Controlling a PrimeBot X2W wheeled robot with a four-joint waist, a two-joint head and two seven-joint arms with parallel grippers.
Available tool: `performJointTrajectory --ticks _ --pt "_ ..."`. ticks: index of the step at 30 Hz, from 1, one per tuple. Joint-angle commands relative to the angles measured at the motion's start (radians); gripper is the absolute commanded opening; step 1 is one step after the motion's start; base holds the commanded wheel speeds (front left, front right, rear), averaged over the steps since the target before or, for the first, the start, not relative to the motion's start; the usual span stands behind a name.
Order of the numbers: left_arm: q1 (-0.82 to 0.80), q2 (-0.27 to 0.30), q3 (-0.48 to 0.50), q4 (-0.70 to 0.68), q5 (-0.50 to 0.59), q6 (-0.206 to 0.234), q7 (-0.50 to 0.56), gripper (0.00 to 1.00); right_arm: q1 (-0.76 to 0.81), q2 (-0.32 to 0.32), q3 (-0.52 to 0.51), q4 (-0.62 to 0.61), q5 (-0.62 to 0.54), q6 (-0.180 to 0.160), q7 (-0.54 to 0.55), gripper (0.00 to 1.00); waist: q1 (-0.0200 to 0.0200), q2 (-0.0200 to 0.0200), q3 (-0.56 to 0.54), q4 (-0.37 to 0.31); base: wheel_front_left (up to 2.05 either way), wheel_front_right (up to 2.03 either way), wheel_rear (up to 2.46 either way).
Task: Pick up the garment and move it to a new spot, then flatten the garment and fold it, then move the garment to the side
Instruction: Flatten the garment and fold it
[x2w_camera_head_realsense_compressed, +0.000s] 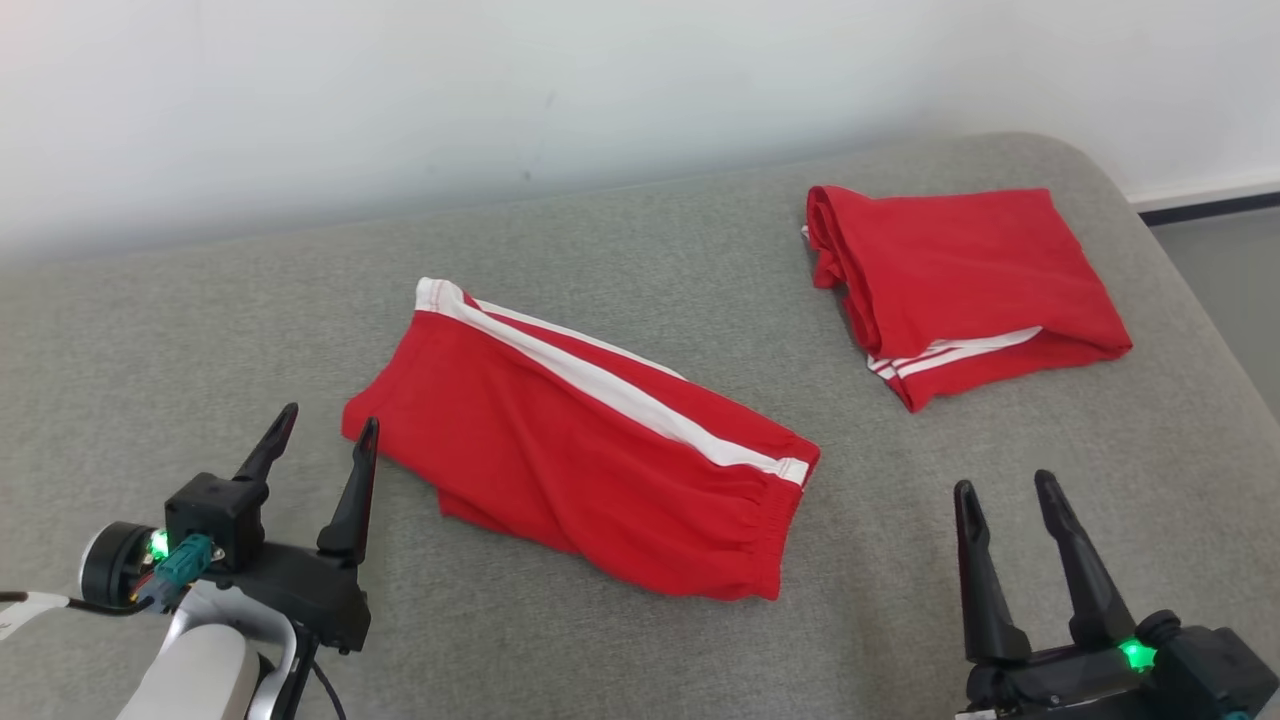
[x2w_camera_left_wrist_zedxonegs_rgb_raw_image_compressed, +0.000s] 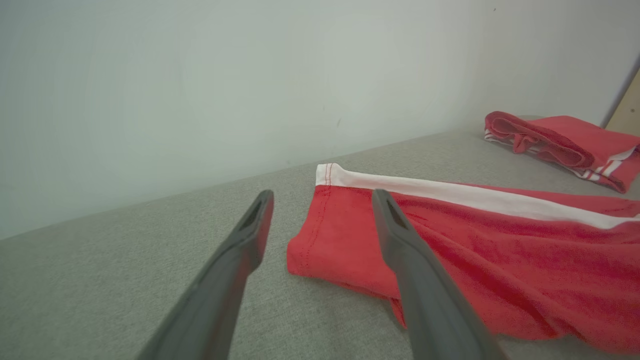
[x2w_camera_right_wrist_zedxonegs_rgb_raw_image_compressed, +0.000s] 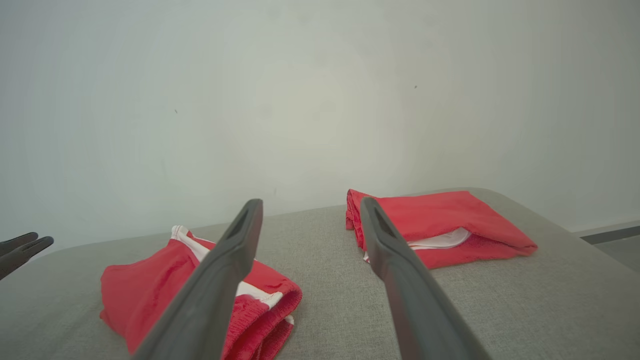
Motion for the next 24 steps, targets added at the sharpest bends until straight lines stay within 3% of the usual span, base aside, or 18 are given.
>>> performJointTrajectory --ticks 1,11,19,24 --pt "0.015 -0.008 0.007 0.014 0.012 -0.009 -0.002 1.00 0.005 0.008 -0.001 -0.001 -0.006 -0.002 0.000 1.00 0.0001 0.0002 0.006 -0.012 0.00 0.00 0.00" --pt "-0.108 -0.008 0.034 0.235 0.047 -0.075 -0.002 1.00 -0.040 0.014 0.042 0.028 -0.007 -0.002 0.000 1.00 0.0001 0.0002 0.054 -0.097 0.00 0.00 0.00" --pt "-0.234 0.009 -0.036 0.425 0.000 -0.083 0.048 1.00 -0.069 0.017 0.066 0.051 -0.003 -0.002 0.000 1.00 0.0001 0.0002 0.103 -0.142 0.00 0.00 0.00" --pt "-0.284 0.005 -0.128 0.491 -0.096 -0.083 0.161 1.00 -0.082 0.017 0.064 0.066 -0.001 -0.002 0.000 1.00 0.0001 0.0002 0.128 -0.145 0.00 0.00 0.00"
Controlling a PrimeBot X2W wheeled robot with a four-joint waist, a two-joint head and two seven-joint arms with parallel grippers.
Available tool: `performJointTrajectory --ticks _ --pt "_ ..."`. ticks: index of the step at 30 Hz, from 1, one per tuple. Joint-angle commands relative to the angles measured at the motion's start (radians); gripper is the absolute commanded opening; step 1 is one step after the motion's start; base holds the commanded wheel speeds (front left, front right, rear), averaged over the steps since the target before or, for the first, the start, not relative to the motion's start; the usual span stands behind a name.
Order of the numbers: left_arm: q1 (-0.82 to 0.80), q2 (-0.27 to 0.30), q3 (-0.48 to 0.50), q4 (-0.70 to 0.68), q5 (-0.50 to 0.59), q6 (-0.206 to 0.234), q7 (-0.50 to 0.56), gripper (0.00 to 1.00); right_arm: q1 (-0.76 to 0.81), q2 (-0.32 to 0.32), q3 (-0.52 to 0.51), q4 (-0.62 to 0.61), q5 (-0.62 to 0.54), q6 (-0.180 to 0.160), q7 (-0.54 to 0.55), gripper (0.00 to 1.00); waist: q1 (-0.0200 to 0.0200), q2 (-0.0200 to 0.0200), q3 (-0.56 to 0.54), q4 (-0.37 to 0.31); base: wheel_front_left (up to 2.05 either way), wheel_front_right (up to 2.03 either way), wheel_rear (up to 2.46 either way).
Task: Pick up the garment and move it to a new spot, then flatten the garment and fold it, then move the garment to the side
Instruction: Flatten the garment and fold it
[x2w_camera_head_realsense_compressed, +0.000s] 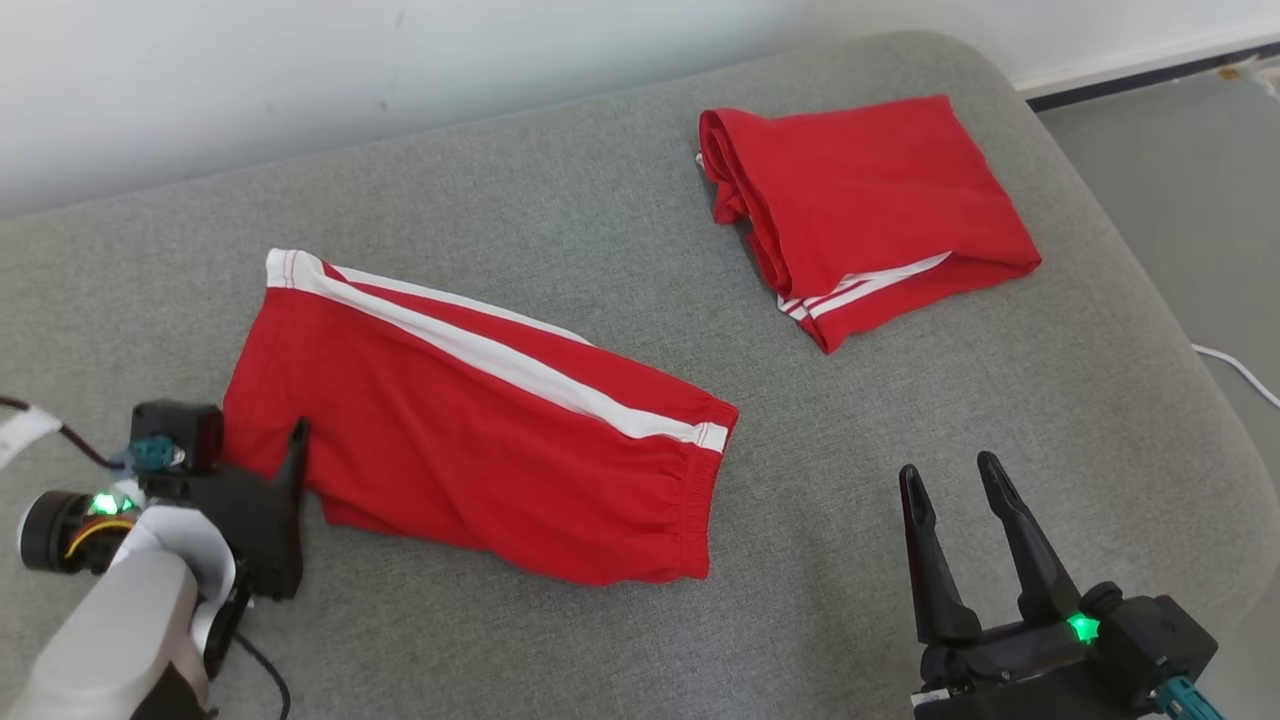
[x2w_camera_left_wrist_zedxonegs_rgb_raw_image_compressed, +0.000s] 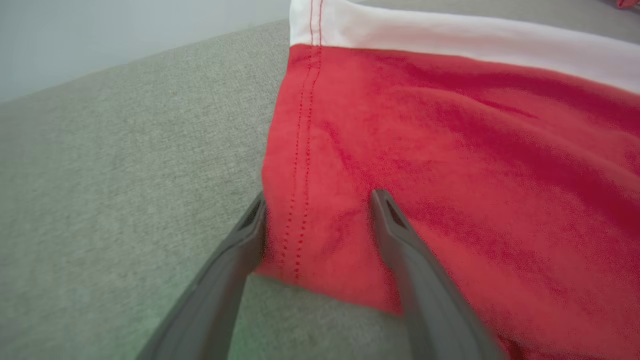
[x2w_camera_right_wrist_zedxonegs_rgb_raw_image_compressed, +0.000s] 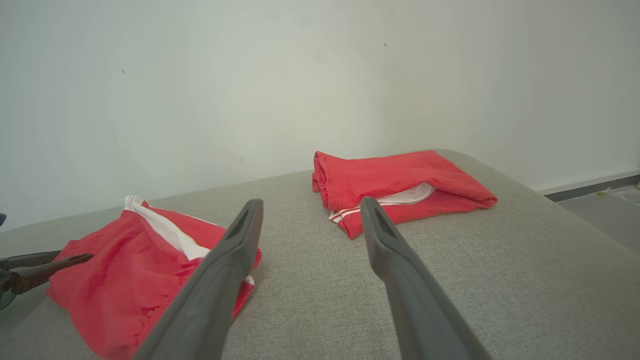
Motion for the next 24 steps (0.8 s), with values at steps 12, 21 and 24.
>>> performJointTrajectory --ticks 12,21,24 --pt "-0.032 0.002 -0.176 0.058 -0.157 0.002 0.141 0.00 -0.026 0.000 0.005 0.020 -0.002 -0.002 0.000 1.00 -0.0001 -0.0001 0.001 0.015 0.00 0.00 0.00" --pt "-0.029 0.000 -0.203 0.083 -0.214 0.003 0.010 0.00 0.013 0.004 -0.002 0.031 0.011 -0.002 0.000 1.00 -0.0001 -0.0001 -0.072 0.070 0.00 0.00 0.00" --pt "-0.002 -0.019 -0.202 0.089 -0.235 0.002 -0.040 0.00 0.028 0.006 -0.009 0.035 0.015 -0.002 0.000 1.00 -0.0001 -0.0001 -0.111 0.101 0.00 0.00 0.00"
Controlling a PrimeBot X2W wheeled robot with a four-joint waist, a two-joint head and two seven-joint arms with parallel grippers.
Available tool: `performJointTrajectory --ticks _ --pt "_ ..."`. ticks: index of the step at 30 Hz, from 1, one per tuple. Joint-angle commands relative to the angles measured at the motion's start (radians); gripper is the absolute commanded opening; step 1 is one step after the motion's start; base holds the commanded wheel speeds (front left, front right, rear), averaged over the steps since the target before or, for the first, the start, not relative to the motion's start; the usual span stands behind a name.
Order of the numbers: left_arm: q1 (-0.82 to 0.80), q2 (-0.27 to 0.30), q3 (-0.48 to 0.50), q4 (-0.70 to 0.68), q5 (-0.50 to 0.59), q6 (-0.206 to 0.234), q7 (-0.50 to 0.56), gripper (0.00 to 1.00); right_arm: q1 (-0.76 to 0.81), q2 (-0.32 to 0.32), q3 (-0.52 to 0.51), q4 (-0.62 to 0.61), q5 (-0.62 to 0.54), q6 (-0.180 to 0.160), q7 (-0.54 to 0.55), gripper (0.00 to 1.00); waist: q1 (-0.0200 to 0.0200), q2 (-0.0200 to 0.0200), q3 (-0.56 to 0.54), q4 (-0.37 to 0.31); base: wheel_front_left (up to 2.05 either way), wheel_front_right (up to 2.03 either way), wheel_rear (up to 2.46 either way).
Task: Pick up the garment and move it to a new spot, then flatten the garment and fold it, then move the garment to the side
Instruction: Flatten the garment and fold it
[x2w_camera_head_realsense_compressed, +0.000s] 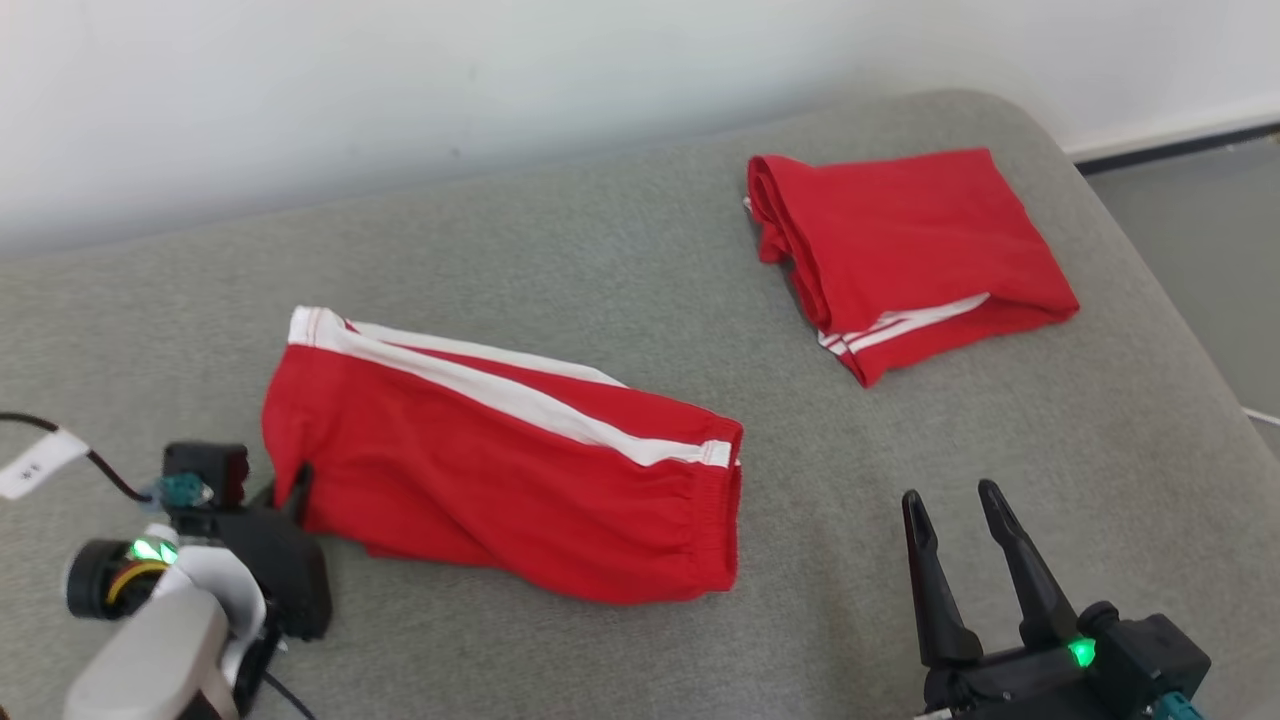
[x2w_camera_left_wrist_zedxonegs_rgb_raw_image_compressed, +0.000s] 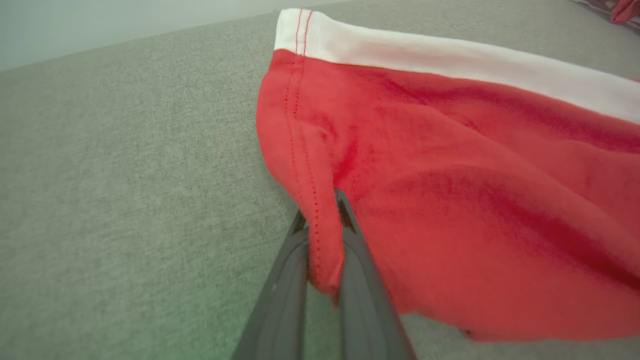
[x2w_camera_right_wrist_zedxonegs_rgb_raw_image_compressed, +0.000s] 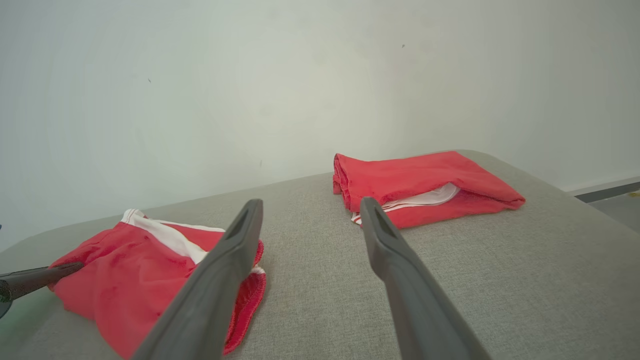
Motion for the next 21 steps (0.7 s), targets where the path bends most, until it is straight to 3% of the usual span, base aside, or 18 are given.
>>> performJointTrajectory --ticks 1,10,21 --pt "0.033 -0.015 -0.003 0.007 -0.012 0.003 -0.018 0.00 0.018 0.003 -0.006 0.002 0.007 -0.002 0.000 1.00 0.0000 0.0000 -0.056 0.054 0.00 0.00 0.00" --pt "0.130 -0.067 -0.011 0.018 -0.025 0.013 -0.092 0.00 0.076 0.007 -0.027 0.018 0.015 -0.002 0.000 1.00 0.0000 0.0000 -0.136 0.153 0.00 0.00 0.00" --pt "0.246 -0.112 -0.012 -0.018 -0.044 0.033 -0.113 0.00 0.093 0.008 -0.034 0.047 0.017 -0.002 0.000 1.00 0.0000 0.0000 -0.147 0.188 0.00 0.00 0.00"
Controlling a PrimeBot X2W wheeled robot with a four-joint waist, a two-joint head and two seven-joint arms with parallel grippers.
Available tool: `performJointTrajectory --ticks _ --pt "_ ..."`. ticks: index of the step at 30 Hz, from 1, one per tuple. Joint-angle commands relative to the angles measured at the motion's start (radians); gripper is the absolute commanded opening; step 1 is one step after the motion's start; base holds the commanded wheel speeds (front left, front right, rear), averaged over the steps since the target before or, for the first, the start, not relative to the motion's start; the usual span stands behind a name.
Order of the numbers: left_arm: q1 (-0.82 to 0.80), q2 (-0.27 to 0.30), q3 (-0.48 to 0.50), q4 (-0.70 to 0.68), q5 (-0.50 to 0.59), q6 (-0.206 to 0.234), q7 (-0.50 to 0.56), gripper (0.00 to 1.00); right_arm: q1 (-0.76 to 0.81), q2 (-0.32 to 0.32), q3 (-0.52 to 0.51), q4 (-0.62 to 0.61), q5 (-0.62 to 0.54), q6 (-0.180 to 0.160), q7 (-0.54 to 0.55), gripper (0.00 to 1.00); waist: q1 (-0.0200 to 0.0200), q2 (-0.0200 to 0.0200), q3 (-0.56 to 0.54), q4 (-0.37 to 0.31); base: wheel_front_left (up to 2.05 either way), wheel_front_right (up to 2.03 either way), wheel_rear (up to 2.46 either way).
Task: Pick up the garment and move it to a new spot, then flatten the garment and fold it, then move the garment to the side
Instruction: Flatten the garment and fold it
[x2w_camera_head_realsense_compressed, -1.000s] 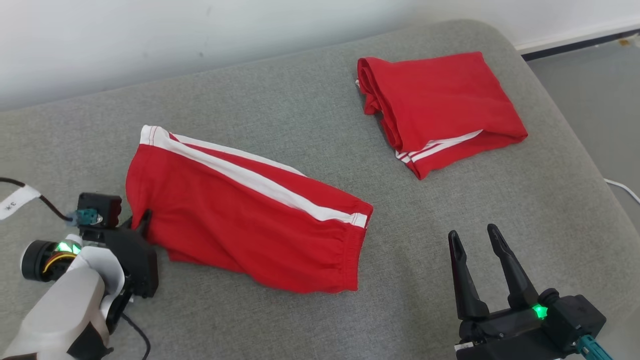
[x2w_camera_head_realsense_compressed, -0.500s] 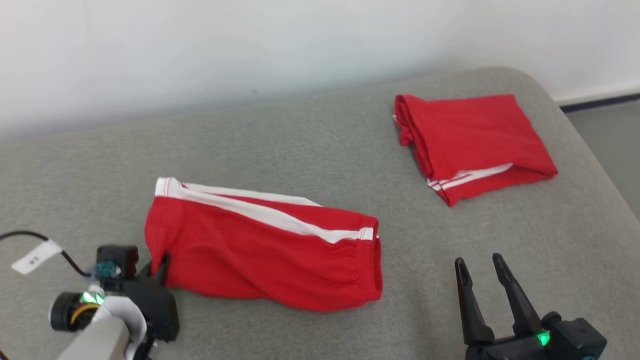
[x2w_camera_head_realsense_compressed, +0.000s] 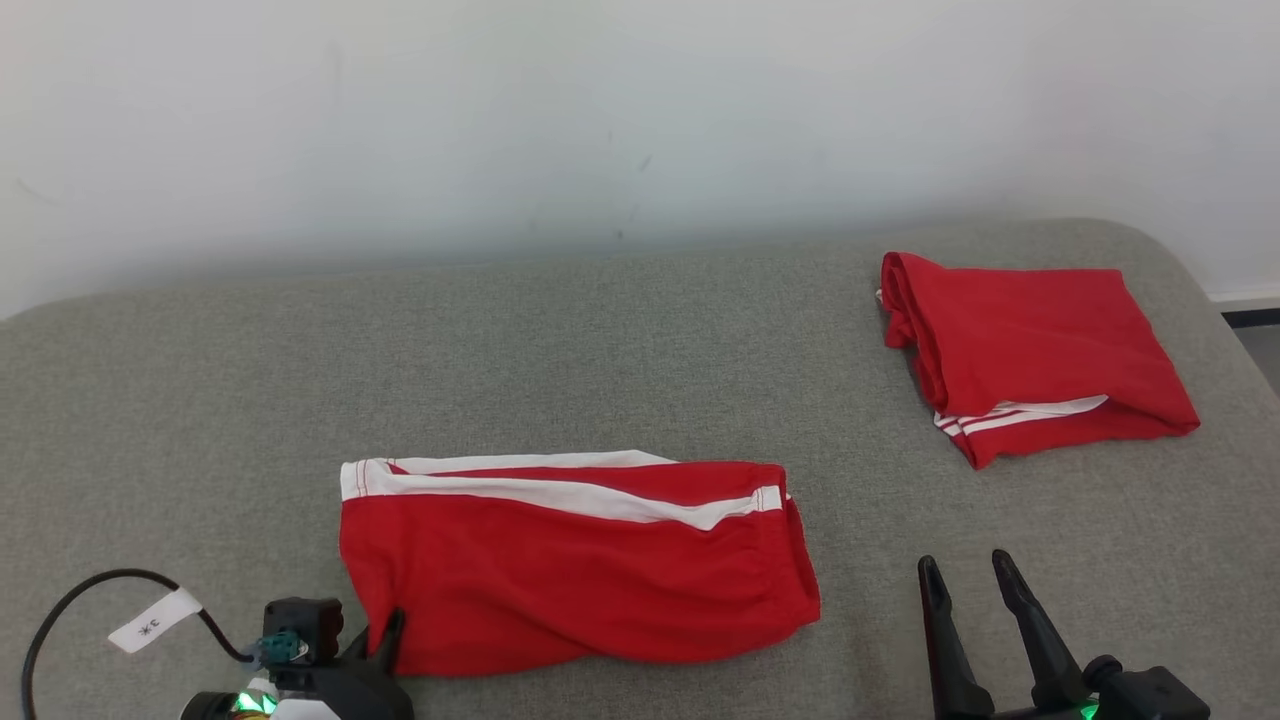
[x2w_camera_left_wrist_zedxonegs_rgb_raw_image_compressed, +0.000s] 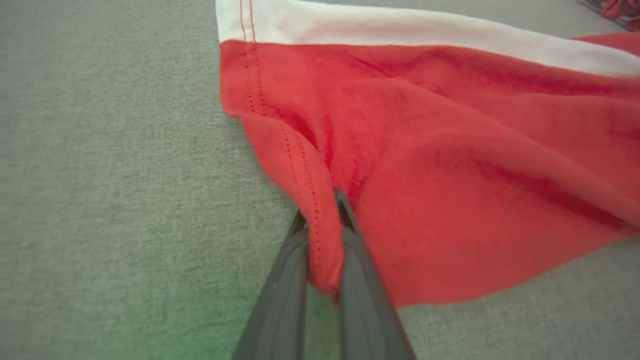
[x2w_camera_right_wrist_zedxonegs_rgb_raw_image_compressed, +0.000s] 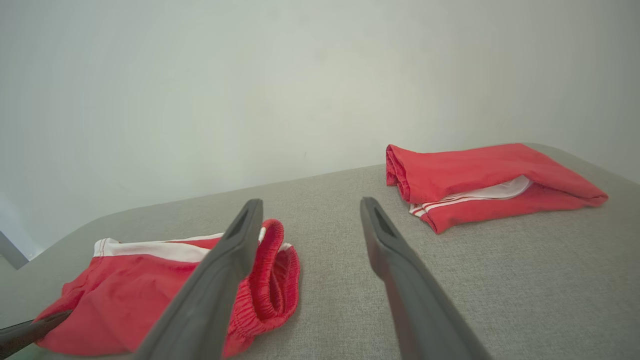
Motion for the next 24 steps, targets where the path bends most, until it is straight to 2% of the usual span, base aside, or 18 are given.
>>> performJointTrajectory --ticks 1,2,3,4,5,7,9,10,11,16,21,24 --pt "0.014 0.002 -0.001 -0.004 -0.002 0.007 -0.006 0.00 0.000 0.001 0.001 0.002 0.006 -0.002 0.000 1.00 0.0001 0.0000 -0.004 0.006 0.00 0.00 0.00" --pt "0.015 0.005 -0.002 -0.009 0.008 0.012 -0.009 0.00 -0.001 0.000 0.003 0.006 0.005 -0.002 0.000 1.00 0.0001 0.0000 -0.003 0.007 0.00 0.00 0.00" --pt "0.016 0.004 0.004 -0.016 0.009 0.016 -0.013 0.36 -0.003 -0.001 0.003 0.008 0.004 -0.002 0.000 1.00 0.0001 0.0000 -0.003 0.009 0.00 0.00 0.00" --pt "0.020 0.005 0.008 -0.023 0.011 0.020 -0.015 0.92 -0.006 -0.001 0.004 0.010 0.003 -0.002 0.000 1.00 0.0001 0.0000 -0.004 0.009 0.00 0.00 0.00" --pt "0.022 0.009 0.012 -0.033 0.021 0.027 -0.018 1.00 -0.010 -0.002 0.008 0.011 0.002 -0.002 0.000 1.00 0.0001 0.0000 -0.004 0.009 0.00 0.00 0.00" --pt "0.016 0.017 0.045 -0.088 0.041 0.044 -0.019 1.00 -0.021 -0.004 0.010 0.013 0.002 -0.002 0.000 1.00 0.0001 0.0000 -0.005 0.011 0.00 0.00 0.00" --pt "0.038 0.040 0.088 -0.184 0.101 0.082 -0.019 1.00 -0.028 -0.005 0.007 0.010 0.001 -0.002 0.000 1.00 0.0001 0.0000 -0.006 0.014 0.00 0.00 0.00" --pt "0.065 0.048 0.124 -0.236 0.123 0.104 -0.019 1.00 -0.031 -0.005 0.004 0.010 -0.001 -0.002 0.000 1.00 0.0001 0.0000 -0.007 0.016 0.00 0.00 0.00" --pt "0.116 0.063 0.189 -0.350 0.192 0.139 -0.018 1.00 -0.036 -0.003 -0.005 0.009 -0.005 -0.002 0.000 1.00 0.0001 0.0000 -0.011 0.022 0.00 0.00 0.00" --pt "0.275 0.064 0.349 -0.601 0.346 0.198 -0.018 1.00 -0.026 0.003 -0.034 0.009 -0.014 -0.002 0.000 1.00 0.0001 0.0000 -0.026 0.042 0.00 0.00 0.00" --pt "0.414 0.048 0.462 -0.743 0.465 0.206 -0.018 1.00 -0.002 0.013 -0.081 0.017 -0.022 -0.002 0.000 1.00 0.0001 0.0000 -0.045 0.063 0.00 0.00 0.00" --pt "0.481 0.036 0.515 -0.805 0.509 0.166 -0.018 1.00 0.017 0.022 -0.115 0.030 -0.022 -0.002 0.000 1.00 0.0001 0.0000 -0.055 0.082 0.00 0.00 0.00"
